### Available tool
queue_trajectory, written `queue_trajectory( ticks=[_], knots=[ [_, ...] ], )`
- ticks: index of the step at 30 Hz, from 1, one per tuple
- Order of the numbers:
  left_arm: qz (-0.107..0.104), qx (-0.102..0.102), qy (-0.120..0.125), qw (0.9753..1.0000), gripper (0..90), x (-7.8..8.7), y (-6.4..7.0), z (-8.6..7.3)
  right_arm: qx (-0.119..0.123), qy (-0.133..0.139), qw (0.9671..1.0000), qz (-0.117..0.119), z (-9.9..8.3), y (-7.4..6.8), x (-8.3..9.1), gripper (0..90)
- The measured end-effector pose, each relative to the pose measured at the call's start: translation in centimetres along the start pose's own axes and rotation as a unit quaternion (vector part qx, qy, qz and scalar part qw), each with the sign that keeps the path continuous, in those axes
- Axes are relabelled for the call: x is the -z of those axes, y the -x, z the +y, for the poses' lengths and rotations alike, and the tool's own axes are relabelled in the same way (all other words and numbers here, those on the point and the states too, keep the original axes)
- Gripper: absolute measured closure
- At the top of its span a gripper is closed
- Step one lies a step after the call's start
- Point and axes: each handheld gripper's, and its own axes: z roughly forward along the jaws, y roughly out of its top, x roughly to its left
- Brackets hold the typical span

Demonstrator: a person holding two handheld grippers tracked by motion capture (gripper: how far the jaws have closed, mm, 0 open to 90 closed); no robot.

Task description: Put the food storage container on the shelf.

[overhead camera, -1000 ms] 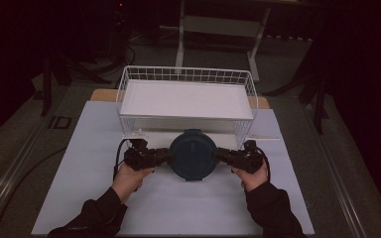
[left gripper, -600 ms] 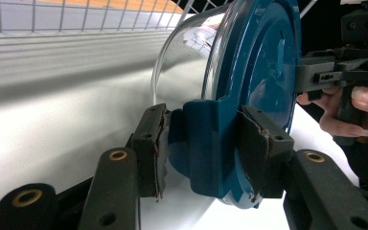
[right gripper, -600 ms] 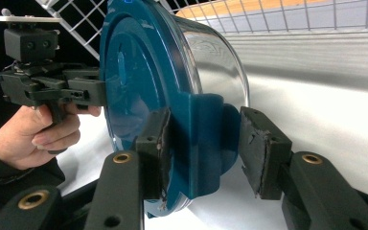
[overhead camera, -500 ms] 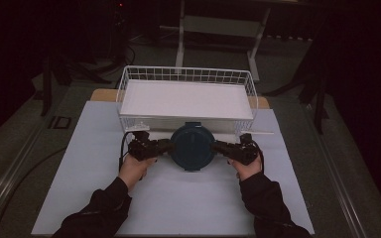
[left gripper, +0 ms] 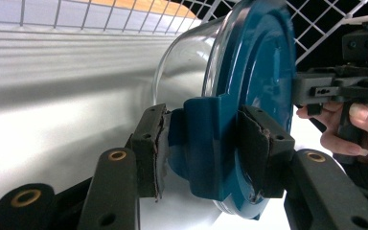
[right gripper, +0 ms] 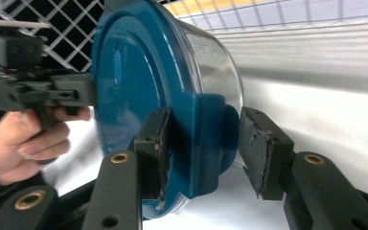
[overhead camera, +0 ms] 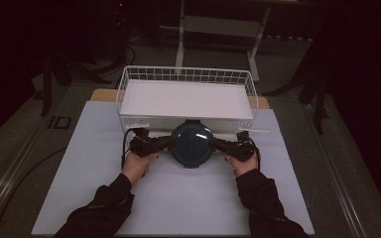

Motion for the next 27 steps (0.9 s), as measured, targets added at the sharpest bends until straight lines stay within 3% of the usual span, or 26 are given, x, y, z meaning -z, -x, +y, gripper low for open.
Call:
queue_trajectory(
  ticks=[1, 2, 3, 6, 8, 15, 18, 21, 24, 27],
  knots=[
    [0.006, 0.002, -0.002, 1.0, 53.8, -0.2, 0.2, 0.1, 0.017, -0.001, 0.9998, -0.014, 0.1, -0.2, 0.0, 59.5],
    [0.004, 0.012, -0.01, 0.9999, 52.8, -0.4, -0.1, 0.1, 0.036, -0.003, 0.9987, -0.037, 0.1, -0.6, -0.1, 58.4],
    [-0.002, 0.024, -0.008, 0.9997, 52.4, -0.6, -0.4, -0.1, 0.031, -0.005, 0.9984, -0.047, 0.2, -0.7, -0.1, 57.9],
    [0.008, -0.005, 0.008, 0.9999, 51.8, -0.6, -0.2, -0.4, 0.018, 0.003, 0.999, -0.041, 0.1, -0.2, -0.3, 55.3],
    [0.019, -0.007, 0.015, 0.9997, 52.0, -0.7, -0.1, -0.2, 0.021, 0.015, 0.9986, -0.046, 0.0, -0.2, -0.4, 55.1],
    [0.023, 0.012, 0.025, 0.9994, 45.1, -1.1, -0.9, 0.1, 0.026, 0.04, 0.9964, -0.071, 0.3, 0.0, -1.0, 51.4],
    [0.028, 0.008, 0.032, 0.9991, 42.6, -1.1, -1.0, 0.0, 0.031, 0.046, 0.9954, -0.078, 0.4, 0.0, -1.2, 51.2],
    [0.046, -0.018, 0.037, 0.9981, 42.1, -1.2, -0.8, 0.3, 0.032, 0.047, 0.9948, -0.085, 0.5, -0.2, -1.4, 51.2],
    [0.057, -0.015, 0.036, 0.9976, 42.1, -1.1, -0.6, 0.4, 0.026, 0.049, 0.9941, -0.093, 0.5, -0.5, -1.5, 50.8],
    [0.051, -0.019, 0.04, 0.9977, 37.5, -0.9, -0.3, 0.1, 0.035, 0.055, 0.9927, -0.102, 0.3, -0.8, -1.4, 47.5]
  ],
)
